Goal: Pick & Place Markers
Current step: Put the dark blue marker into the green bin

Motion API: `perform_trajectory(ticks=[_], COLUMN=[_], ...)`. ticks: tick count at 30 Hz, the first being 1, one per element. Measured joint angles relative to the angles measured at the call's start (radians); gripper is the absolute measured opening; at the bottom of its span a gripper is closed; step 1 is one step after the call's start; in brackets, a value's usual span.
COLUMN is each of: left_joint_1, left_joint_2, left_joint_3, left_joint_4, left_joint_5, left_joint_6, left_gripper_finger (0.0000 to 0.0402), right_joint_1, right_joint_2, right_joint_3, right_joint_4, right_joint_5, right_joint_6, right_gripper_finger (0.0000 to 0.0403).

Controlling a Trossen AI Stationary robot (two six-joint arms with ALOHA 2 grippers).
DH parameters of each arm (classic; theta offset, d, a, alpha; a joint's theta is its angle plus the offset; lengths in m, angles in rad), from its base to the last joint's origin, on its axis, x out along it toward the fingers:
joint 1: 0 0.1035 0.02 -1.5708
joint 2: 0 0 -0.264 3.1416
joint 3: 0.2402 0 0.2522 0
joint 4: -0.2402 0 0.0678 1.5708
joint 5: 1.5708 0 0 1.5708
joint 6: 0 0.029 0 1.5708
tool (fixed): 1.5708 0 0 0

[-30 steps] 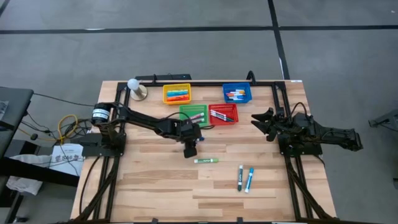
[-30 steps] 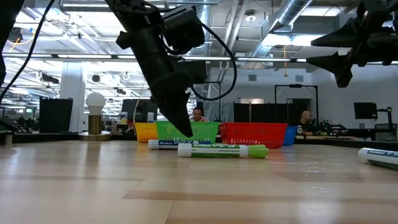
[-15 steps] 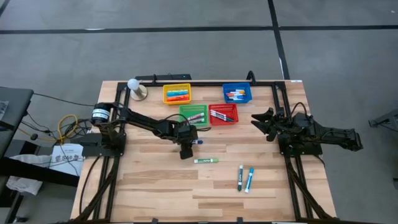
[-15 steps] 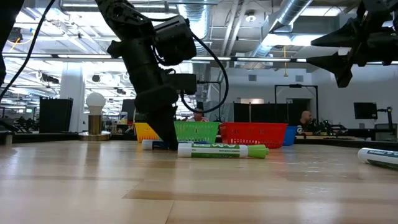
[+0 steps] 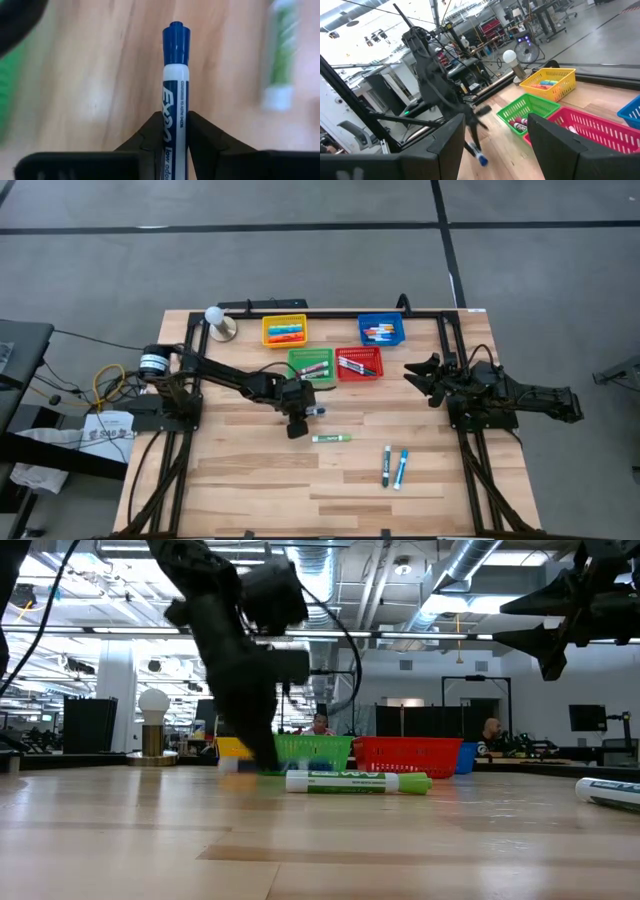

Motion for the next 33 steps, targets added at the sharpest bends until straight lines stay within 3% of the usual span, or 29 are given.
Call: perform_trajectory(ticks=[4, 9, 12, 16, 23, 33], left_joint_1=[0.001, 0.015, 0.055, 0.140, 0.278, 0.347], left_joint_2=[-0.121, -0.316, -0.402, -0.459, -0.428, -0.211], left_joint_3=[0.001, 0.003, 0.003, 0.003, 0.005, 0.005], left_joint_4=[0.011, 0.017, 0.023, 0.043, 0.076, 0.221], left_joint_5=[-0.008, -0.165, -0.251, -0.263, -0.166, -0.067], left_joint_6=[0.000, 0.070, 0.126, 0.181, 0.253, 0.245], left_gripper_finger=[0.0067, 0.0068, 0.0067, 0.0067, 0.0067, 0.0068], right_joint_1=[0.001, 0.000, 0.000, 0.000, 0.000, 0.000], right_joint_2=[0.000, 0.000, 0.000, 0.000, 0.000, 0.000], right_joint_3=[0.000, 0.000, 0.000, 0.000, 0.000, 0.000], right_joint_4=[0.000, 0.000, 0.000, 0.000, 0.000, 0.000], right_joint_5=[-0.002, -0.002, -0.002, -0.001, 0.002, 0.002], right_joint_6=[0.000, 0.000, 0.000, 0.000, 0.000, 0.000], right_gripper_finger=[0.0205, 0.0205, 0.0205, 0.0205, 0.0205, 0.0205])
